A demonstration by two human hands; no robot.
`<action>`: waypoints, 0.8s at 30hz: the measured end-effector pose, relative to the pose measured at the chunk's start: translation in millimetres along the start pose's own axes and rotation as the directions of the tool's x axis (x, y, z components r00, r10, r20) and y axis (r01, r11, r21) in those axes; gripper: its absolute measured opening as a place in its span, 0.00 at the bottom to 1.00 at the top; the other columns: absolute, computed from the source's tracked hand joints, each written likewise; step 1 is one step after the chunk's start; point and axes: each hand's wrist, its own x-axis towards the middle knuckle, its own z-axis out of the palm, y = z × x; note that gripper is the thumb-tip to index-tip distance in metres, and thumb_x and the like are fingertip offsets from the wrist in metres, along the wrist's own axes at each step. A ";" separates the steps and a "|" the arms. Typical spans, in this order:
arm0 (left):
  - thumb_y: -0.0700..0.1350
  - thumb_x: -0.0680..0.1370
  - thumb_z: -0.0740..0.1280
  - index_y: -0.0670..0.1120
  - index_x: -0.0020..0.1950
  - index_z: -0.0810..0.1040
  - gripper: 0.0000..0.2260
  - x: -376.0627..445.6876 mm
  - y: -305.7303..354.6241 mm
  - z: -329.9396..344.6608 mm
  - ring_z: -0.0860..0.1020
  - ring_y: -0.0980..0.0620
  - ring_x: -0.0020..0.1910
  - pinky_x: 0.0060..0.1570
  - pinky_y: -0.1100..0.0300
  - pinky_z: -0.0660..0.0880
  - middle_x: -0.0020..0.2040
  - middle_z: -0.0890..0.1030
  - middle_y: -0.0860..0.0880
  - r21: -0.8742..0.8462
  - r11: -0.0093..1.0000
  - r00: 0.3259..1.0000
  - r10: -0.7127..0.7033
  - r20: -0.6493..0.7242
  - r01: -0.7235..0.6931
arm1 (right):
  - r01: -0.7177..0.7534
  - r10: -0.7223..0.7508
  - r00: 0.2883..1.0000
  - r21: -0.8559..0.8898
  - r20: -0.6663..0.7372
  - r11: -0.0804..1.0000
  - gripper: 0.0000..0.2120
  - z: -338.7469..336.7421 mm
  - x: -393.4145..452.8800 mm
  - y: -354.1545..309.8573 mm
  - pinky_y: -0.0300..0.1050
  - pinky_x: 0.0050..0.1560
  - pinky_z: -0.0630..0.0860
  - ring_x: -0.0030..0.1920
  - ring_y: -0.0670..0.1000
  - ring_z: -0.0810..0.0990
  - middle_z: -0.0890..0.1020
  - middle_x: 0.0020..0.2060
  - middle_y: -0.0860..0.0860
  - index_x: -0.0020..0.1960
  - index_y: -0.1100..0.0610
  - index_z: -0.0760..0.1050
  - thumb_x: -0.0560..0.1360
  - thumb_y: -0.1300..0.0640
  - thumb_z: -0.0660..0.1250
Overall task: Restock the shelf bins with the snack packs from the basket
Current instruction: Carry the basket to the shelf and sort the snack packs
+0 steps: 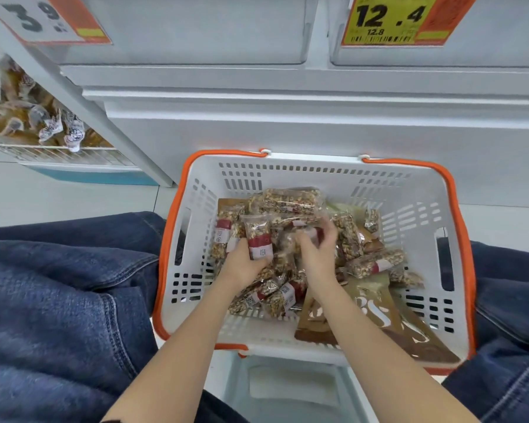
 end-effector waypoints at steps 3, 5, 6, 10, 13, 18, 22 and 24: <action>0.44 0.77 0.68 0.45 0.56 0.69 0.11 -5.8 -5.5 -6.6 0.75 0.58 0.38 0.32 0.67 0.68 0.46 0.79 0.49 -0.014 1.000 0.997 0.011 -0.070 -0.012 | -0.101 0.073 0.984 -0.173 -0.165 0.980 0.38 -11.6 10.5 -2.0 0.42 0.64 0.63 0.70 0.54 0.64 0.57 0.74 0.55 0.76 0.55 0.52 0.74 0.60 0.71; 0.43 0.77 0.67 0.44 0.57 0.70 0.11 -8.1 -10.4 -13.6 0.75 0.60 0.36 0.31 0.68 0.69 0.43 0.78 0.52 -0.067 0.998 0.984 -0.017 -0.176 0.005 | -0.183 0.155 0.977 -0.212 -0.144 0.960 0.38 -11.4 12.7 0.1 0.43 0.61 0.66 0.67 0.56 0.66 0.55 0.72 0.57 0.75 0.55 0.52 0.73 0.57 0.72; 0.43 0.77 0.66 0.44 0.57 0.70 0.11 -7.6 -13.7 -18.3 0.75 0.57 0.37 0.33 0.66 0.70 0.43 0.78 0.51 -0.043 0.999 0.973 -0.016 -0.228 0.007 | -0.222 0.196 0.970 -0.190 -0.144 0.957 0.38 -7.7 11.7 0.0 0.44 0.58 0.66 0.65 0.57 0.67 0.54 0.71 0.57 0.74 0.54 0.52 0.73 0.55 0.72; 0.42 0.75 0.69 0.43 0.67 0.67 0.22 -3.7 -22.3 -35.5 0.77 0.46 0.54 0.49 0.52 0.76 0.56 0.76 0.45 0.130 0.991 0.965 0.033 -0.259 0.001 | -0.421 0.424 0.867 0.073 -0.260 0.904 0.35 13.7 8.8 -5.2 0.50 0.57 0.68 0.62 0.60 0.69 0.53 0.72 0.58 0.74 0.52 0.57 0.73 0.47 0.70; 0.40 0.75 0.69 0.42 0.74 0.60 0.30 -5.3 -24.0 -36.8 0.72 0.43 0.62 0.58 0.53 0.72 0.65 0.68 0.42 0.277 0.961 0.954 0.088 -0.287 -0.006 | -0.455 0.438 0.880 -0.065 -0.181 0.888 0.34 18.2 10.4 -4.5 0.48 0.55 0.69 0.54 0.57 0.72 0.53 0.70 0.57 0.74 0.52 0.57 0.74 0.51 0.70; 0.44 0.77 0.65 0.45 0.74 0.60 0.27 -2.9 -3.1 -28.9 0.66 0.43 0.66 0.65 0.47 0.67 0.67 0.68 0.42 0.290 0.929 0.871 0.330 -0.365 -0.231 | -0.176 0.207 0.975 -0.281 0.086 0.943 0.40 27.0 -5.3 2.3 0.39 0.48 0.76 0.46 0.46 0.73 0.55 0.66 0.52 0.76 0.46 0.54 0.72 0.67 0.68; 0.53 0.76 0.65 0.51 0.76 0.59 0.30 1.6 28.8 -27.3 0.63 0.46 0.69 0.68 0.46 0.63 0.71 0.66 0.45 0.429 0.812 0.774 0.546 -0.320 -0.396 | 0.080 0.035 0.945 -0.333 0.326 0.939 0.42 45.2 -14.9 2.0 0.28 0.61 0.64 0.60 0.47 0.67 0.56 0.66 0.50 0.77 0.49 0.54 0.69 0.66 0.71; 0.57 0.74 0.66 0.55 0.76 0.56 0.33 6.9 40.8 -27.2 0.58 0.46 0.73 0.70 0.42 0.59 0.74 0.62 0.47 0.467 0.776 0.788 0.570 -0.231 -0.424 | 0.204 -0.047 0.891 -0.304 0.452 0.930 0.36 58.3 -17.5 -2.5 0.24 0.60 0.60 0.65 0.48 0.66 0.62 0.69 0.55 0.73 0.55 0.60 0.69 0.66 0.71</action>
